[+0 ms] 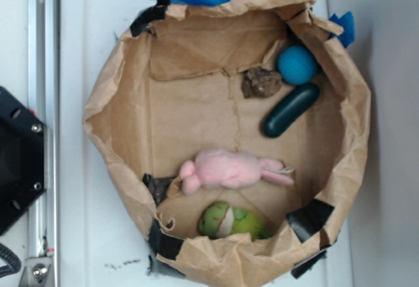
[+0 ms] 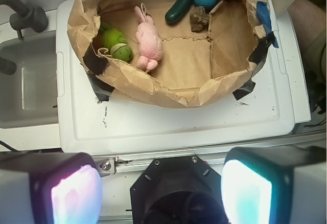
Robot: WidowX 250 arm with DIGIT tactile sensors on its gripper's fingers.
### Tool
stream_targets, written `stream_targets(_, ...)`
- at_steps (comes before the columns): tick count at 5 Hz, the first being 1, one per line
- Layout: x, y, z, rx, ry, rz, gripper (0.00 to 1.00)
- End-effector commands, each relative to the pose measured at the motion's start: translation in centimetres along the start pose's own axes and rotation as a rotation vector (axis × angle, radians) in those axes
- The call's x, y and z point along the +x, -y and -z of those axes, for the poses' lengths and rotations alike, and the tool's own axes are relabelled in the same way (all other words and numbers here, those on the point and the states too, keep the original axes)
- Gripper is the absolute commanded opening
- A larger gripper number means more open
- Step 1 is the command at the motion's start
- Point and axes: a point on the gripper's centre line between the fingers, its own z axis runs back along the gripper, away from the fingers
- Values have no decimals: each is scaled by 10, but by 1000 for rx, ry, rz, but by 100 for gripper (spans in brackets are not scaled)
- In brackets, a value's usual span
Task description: Grab the plastic pickle.
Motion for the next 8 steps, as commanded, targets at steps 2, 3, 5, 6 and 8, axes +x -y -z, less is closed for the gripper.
stream_targets(2,36,2,5,10,52,-54,100)
stream_targets(3,66,3,11,-3,78,-93,100)
stream_targets(5,129,2,61,-59,170,-160,100)
stream_targets(6,141,-11,88,-90,118,-204,100)
stream_targets(8,132,-23,129,-18,122,-200,100)
